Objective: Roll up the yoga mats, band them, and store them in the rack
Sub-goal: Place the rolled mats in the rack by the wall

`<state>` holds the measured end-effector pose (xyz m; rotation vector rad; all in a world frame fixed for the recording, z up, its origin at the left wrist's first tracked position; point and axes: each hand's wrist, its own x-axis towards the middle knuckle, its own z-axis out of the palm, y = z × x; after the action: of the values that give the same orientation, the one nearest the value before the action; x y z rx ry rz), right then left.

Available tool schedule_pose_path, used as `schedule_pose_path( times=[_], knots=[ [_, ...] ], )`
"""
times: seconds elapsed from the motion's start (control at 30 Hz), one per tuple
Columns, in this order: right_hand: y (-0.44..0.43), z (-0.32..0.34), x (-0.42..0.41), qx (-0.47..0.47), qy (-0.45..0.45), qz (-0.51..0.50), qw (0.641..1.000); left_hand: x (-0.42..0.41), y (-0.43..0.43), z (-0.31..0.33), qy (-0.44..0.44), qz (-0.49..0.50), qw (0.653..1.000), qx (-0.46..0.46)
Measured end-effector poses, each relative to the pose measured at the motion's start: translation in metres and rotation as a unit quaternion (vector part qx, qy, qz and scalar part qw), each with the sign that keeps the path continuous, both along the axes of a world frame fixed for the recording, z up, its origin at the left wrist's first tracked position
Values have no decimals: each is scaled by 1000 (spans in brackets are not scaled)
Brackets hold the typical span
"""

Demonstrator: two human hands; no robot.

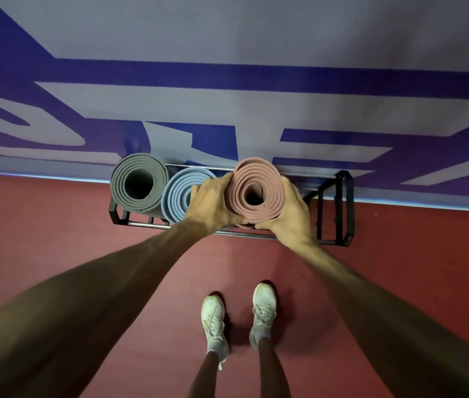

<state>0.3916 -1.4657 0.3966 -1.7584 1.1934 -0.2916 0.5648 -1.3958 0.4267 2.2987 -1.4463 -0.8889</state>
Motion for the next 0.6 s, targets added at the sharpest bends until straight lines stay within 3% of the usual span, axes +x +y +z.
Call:
schedule_pose_path(
  times=[0.17,0.6],
  knots=[
    [6,-14,0,6,0,-17,1000,0,2,-17,-25,-8,1000,9],
    [8,7,-15,92,109,71,987,-7,1,-1,-41,-41,996,74]
  ],
)
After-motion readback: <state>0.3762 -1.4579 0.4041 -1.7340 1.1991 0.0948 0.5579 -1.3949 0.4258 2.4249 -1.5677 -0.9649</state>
